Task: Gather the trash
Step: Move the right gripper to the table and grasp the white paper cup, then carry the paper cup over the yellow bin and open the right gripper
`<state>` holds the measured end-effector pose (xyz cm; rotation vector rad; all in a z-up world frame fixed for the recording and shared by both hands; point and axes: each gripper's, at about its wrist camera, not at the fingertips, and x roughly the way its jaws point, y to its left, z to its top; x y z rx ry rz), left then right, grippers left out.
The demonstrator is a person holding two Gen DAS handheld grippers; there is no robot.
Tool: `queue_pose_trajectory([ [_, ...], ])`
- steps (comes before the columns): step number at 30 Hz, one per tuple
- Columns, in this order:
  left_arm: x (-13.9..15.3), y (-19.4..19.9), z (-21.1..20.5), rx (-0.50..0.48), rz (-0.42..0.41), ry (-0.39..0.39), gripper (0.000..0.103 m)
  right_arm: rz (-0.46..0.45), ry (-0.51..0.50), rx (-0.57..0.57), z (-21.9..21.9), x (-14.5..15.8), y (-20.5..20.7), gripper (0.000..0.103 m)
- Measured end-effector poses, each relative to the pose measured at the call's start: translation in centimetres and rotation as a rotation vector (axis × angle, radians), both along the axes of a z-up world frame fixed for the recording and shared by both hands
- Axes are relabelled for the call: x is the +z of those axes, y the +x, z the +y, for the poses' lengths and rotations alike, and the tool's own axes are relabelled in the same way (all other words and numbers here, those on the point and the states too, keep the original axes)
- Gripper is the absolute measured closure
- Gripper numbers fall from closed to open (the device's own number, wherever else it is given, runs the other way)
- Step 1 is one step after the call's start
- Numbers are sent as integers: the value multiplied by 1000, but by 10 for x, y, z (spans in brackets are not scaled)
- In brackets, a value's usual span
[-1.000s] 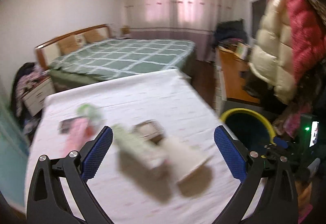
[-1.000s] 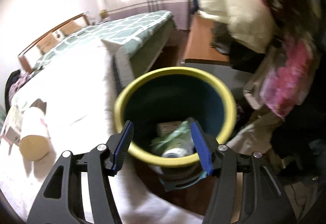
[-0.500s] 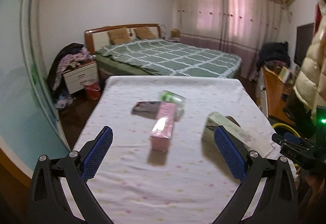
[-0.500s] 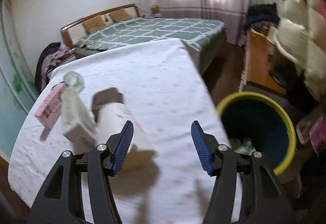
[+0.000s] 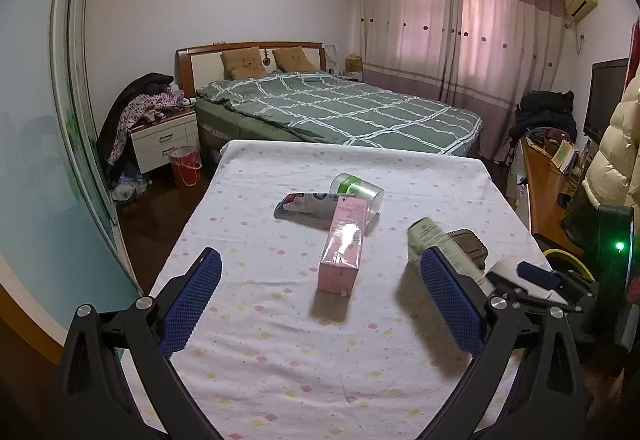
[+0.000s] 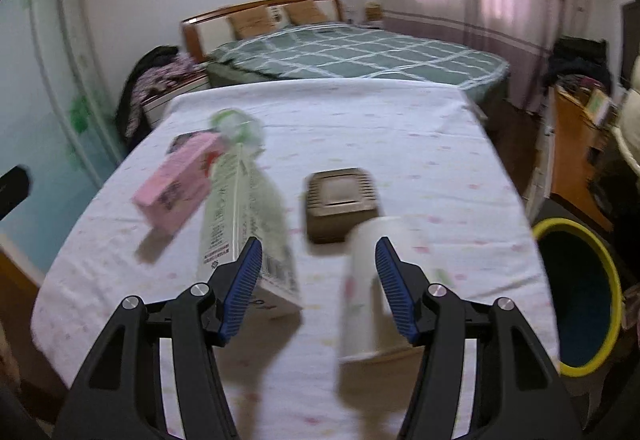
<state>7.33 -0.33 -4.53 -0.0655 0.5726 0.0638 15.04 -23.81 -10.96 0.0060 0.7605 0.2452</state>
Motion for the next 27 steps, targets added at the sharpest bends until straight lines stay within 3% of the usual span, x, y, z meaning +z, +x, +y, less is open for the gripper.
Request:
queue_pose_trajectory([
  [7,-5,2,-1,-4,14,-17,5,18,-30,-125,-35,-5,10,43],
  [15,-10,4,-10,-28,25,-21,5,91,-42,-121,-51,-26,20,30],
  [27,-14,8,-17,-46,39,-23,5,110,23,-133,-61,-32,17,37],
])
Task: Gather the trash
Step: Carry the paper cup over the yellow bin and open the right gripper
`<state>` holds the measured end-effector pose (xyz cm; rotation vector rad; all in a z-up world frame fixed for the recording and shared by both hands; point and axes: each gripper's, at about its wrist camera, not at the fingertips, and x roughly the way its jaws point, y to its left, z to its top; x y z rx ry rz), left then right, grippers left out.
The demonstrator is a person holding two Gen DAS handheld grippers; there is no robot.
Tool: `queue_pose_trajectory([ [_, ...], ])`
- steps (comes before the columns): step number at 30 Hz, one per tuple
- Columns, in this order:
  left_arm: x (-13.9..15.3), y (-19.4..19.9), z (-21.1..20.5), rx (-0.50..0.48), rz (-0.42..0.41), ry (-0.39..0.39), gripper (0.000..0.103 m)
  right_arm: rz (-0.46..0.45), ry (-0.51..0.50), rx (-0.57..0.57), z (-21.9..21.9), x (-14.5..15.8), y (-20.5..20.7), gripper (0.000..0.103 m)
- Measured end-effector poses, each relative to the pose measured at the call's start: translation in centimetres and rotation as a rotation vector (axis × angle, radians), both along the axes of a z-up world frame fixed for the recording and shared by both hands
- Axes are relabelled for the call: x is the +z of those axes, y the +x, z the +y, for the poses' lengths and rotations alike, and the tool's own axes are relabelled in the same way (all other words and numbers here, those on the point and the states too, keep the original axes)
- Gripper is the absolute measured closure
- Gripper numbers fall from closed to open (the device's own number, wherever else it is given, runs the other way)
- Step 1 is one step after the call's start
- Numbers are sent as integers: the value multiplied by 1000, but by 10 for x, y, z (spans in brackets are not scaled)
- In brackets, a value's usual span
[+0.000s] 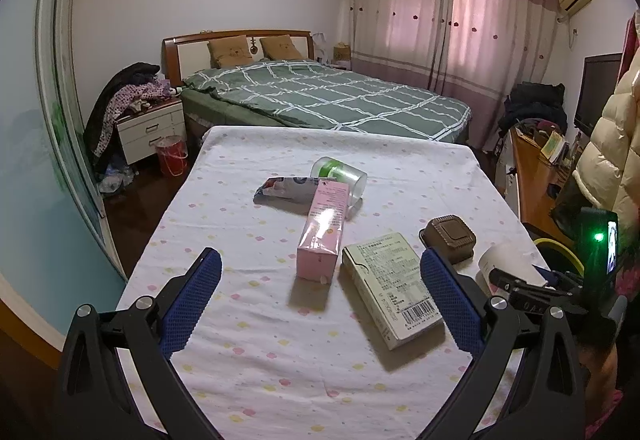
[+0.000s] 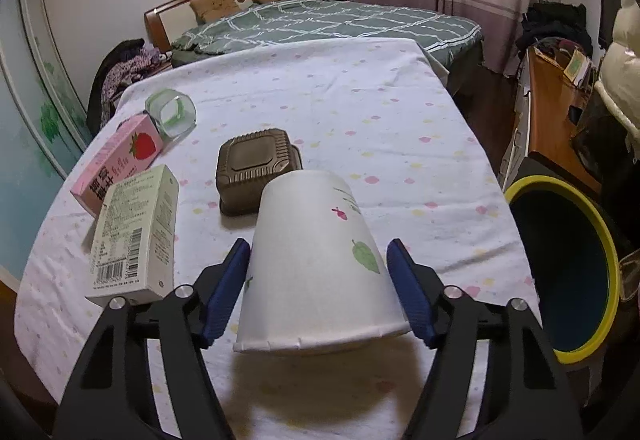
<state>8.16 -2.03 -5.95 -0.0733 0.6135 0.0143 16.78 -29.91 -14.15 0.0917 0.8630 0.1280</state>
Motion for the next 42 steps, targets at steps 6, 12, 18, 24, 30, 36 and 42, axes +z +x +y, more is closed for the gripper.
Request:
queue_pose_trajectory([
  [6,-5,2,-6,-16,12,-1,5,-7,39,-39,-18,4,-2,39],
  [12,-13,9,-18,-43,35,0,5,-24,55,-110,-43,8,-4,40],
  [18,-19,15,-32,-77,54,11,5,-43,75,-209,-83,11,-5,40],
  [24,-27,24,-50,-109,80,20,5,-69,80,-334,-128,12,-8,40],
  [30,-38,33,-65,-138,107,31,5,-75,49,-472,-169,8,-12,40],
  [36,-47,40,-76,-158,130,38,5,-48,39,-567,-196,-6,-13,39],
  [42,-56,46,-84,-166,152,43,5,-27,42,-609,-207,-15,-13,36],
])
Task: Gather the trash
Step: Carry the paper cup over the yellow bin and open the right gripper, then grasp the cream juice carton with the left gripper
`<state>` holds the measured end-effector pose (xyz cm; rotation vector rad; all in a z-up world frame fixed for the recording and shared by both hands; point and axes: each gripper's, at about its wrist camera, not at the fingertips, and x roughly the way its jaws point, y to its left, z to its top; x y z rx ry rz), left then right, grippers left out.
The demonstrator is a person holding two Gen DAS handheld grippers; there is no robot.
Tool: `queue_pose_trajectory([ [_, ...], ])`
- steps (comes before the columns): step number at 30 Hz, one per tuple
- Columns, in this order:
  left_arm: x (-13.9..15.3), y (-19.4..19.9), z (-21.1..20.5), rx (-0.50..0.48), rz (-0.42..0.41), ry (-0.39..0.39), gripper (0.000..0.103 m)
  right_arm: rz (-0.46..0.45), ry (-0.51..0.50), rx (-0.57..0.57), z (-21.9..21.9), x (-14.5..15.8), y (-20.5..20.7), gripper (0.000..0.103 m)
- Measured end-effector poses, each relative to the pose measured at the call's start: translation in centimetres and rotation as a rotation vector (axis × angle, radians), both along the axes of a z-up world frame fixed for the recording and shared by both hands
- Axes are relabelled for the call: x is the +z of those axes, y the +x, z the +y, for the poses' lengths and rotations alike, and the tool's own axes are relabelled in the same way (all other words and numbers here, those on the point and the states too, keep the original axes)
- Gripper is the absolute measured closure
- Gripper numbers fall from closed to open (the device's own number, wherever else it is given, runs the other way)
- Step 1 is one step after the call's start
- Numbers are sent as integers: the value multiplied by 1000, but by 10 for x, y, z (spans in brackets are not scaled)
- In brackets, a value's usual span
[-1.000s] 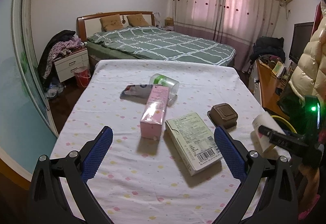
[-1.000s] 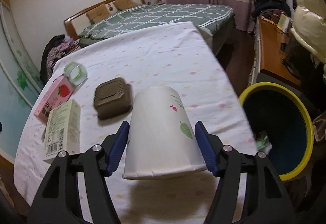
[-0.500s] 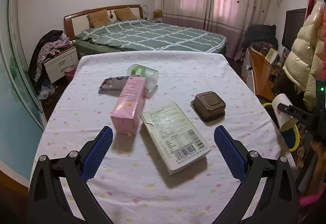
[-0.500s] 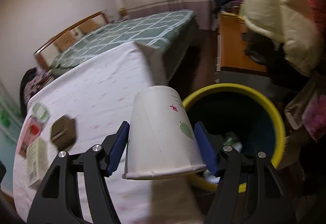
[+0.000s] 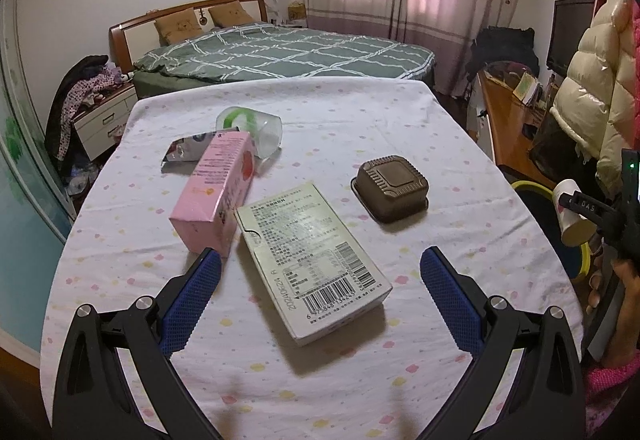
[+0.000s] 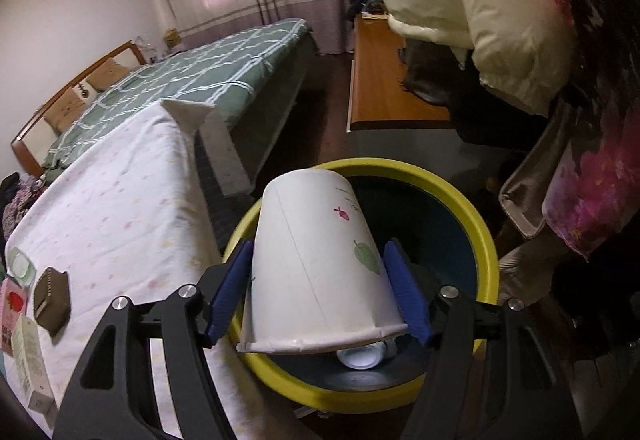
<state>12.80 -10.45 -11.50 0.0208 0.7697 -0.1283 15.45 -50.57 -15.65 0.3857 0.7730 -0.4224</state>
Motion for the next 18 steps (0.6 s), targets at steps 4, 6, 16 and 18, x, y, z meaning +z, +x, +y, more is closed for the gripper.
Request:
queue_pose_trajectory([
  [4,-4,2,-1,-1,10,-1,5,-6,-9,-14,-1,1,0,35],
  [6,-5,3,-1,0,13,-2,5,-5,-17,-13,1,1,1,35],
  [16,-9,3,3,19,29,-16,5,-2,-46,-5,8,4,1,32],
  [18,-13,4,2,23,40,-17,5,-2,-47,-2,9,3,2,31],
])
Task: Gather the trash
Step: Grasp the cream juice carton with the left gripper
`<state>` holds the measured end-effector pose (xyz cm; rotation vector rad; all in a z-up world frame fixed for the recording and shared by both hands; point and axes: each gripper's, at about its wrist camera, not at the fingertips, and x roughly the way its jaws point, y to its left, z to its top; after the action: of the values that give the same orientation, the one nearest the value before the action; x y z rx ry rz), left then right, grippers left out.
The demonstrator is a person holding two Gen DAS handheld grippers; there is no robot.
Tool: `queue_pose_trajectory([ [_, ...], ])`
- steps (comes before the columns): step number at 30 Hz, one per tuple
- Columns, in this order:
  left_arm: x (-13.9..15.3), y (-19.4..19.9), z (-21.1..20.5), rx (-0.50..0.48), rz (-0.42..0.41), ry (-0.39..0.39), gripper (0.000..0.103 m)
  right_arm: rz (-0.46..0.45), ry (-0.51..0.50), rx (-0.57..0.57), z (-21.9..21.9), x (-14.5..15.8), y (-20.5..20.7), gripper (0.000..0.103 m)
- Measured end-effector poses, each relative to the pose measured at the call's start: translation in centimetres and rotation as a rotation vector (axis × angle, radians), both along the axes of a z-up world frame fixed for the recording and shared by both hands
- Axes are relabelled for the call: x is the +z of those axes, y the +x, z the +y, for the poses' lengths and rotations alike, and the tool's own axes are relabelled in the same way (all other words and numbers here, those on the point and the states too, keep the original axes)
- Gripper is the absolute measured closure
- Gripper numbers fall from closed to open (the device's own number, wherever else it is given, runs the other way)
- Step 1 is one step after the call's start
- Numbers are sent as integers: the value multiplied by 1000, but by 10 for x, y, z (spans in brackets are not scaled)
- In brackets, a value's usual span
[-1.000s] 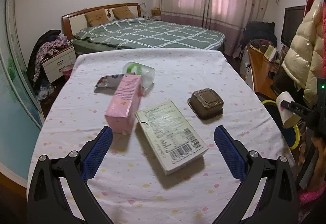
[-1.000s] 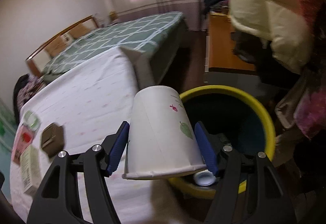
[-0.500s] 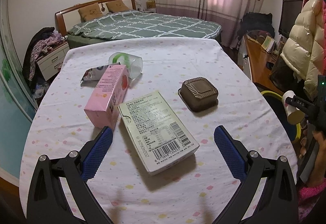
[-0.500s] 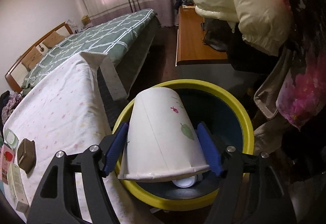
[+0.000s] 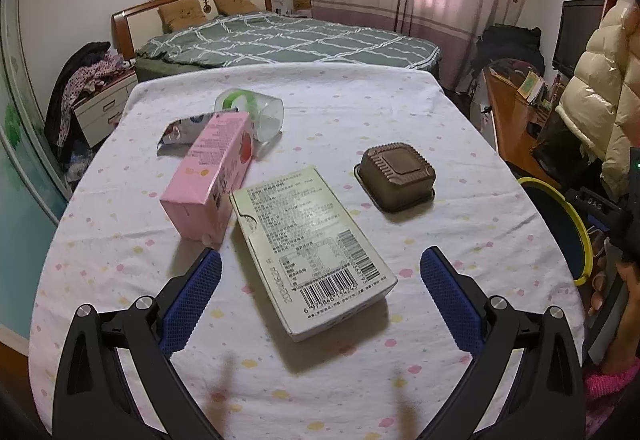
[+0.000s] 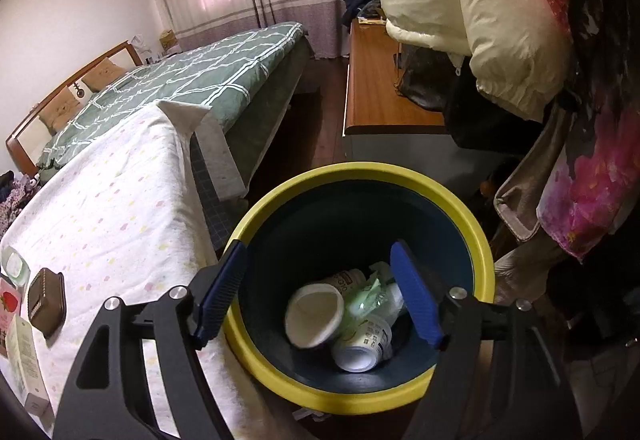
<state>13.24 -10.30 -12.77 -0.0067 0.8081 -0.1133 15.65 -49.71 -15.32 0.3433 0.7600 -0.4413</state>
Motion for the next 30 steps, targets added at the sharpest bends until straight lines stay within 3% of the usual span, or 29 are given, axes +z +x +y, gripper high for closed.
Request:
queue_pose_trajectory([
  [8,-19,14,-3,45,60,-14,5,-2,10,13,1,0,1,31],
  [23,-41,51,-21,104,124,77,5,-9,26,40,3,0,3,31],
  [26,-46,56,-18,110,137,75,14,-7,27,41,3,0,4,31],
  [30,-48,54,-16,98,137,70,19,-2,24,46,5,0,6,31],
])
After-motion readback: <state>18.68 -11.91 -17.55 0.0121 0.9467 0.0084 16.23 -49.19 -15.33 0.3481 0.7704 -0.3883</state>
